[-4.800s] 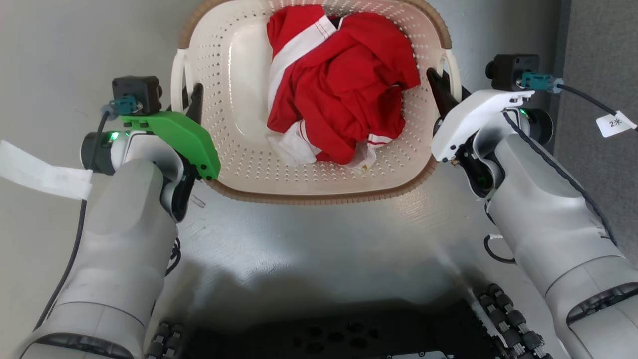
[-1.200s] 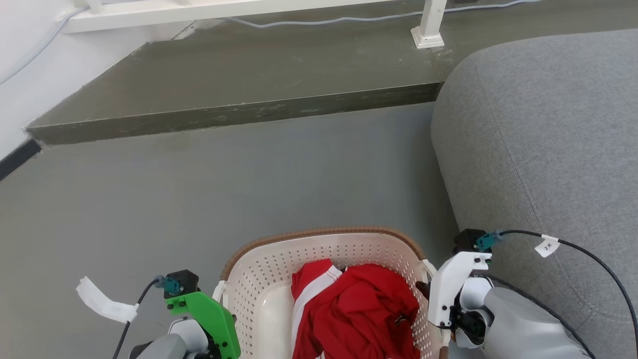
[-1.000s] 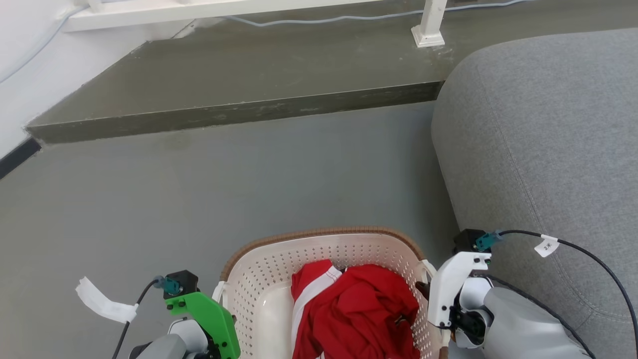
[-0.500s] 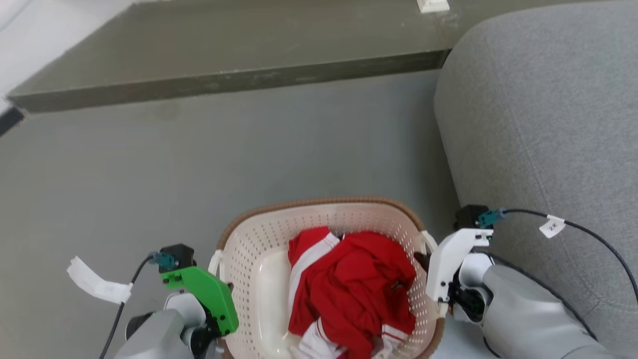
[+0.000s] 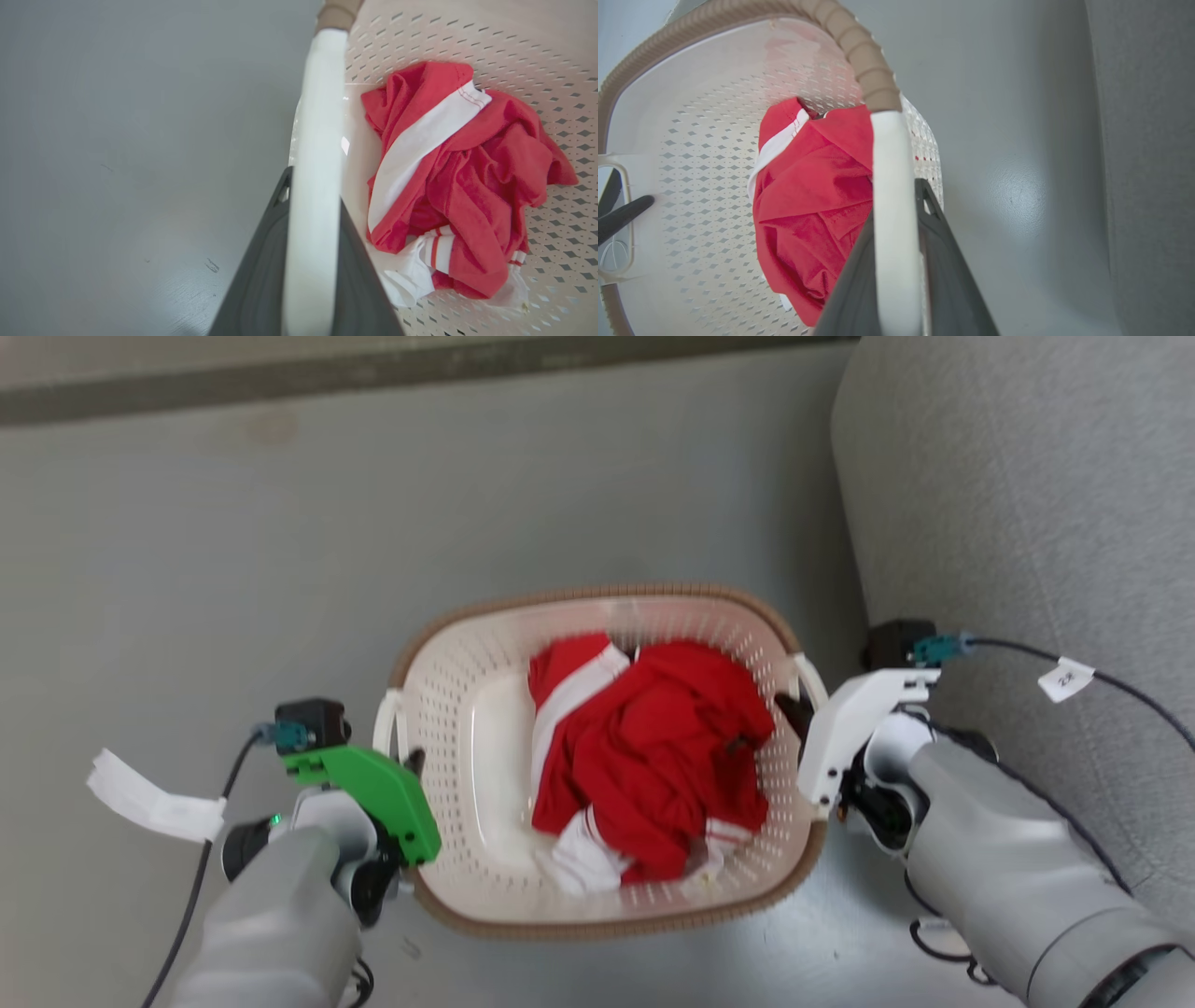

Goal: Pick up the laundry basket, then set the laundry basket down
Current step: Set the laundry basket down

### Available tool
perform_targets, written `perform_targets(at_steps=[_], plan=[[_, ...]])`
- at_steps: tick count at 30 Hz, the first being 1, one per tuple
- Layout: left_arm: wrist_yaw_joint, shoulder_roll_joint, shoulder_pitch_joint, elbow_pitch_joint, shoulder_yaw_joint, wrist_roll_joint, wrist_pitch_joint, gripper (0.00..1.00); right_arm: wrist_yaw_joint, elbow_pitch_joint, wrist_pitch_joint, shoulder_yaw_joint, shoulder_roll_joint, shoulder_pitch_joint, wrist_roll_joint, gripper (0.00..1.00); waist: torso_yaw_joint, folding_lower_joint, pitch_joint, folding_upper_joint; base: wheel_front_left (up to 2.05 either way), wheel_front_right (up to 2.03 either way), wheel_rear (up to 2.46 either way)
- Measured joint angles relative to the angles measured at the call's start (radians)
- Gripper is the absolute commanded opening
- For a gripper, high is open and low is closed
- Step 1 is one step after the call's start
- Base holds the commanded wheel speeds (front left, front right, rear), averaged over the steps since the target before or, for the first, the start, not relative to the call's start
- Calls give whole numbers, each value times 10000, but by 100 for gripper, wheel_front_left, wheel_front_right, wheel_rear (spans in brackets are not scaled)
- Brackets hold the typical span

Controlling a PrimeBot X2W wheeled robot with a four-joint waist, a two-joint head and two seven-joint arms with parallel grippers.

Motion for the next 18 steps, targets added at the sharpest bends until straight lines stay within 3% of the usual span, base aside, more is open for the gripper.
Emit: perform_targets(at_steps=[18], plan=[[44, -15, -1441, -86, 410, 100, -1298, 0, 2, -426, -1089, -44, -303, -1257, 0, 0, 49, 1, 2399, 0, 0, 0, 0]])
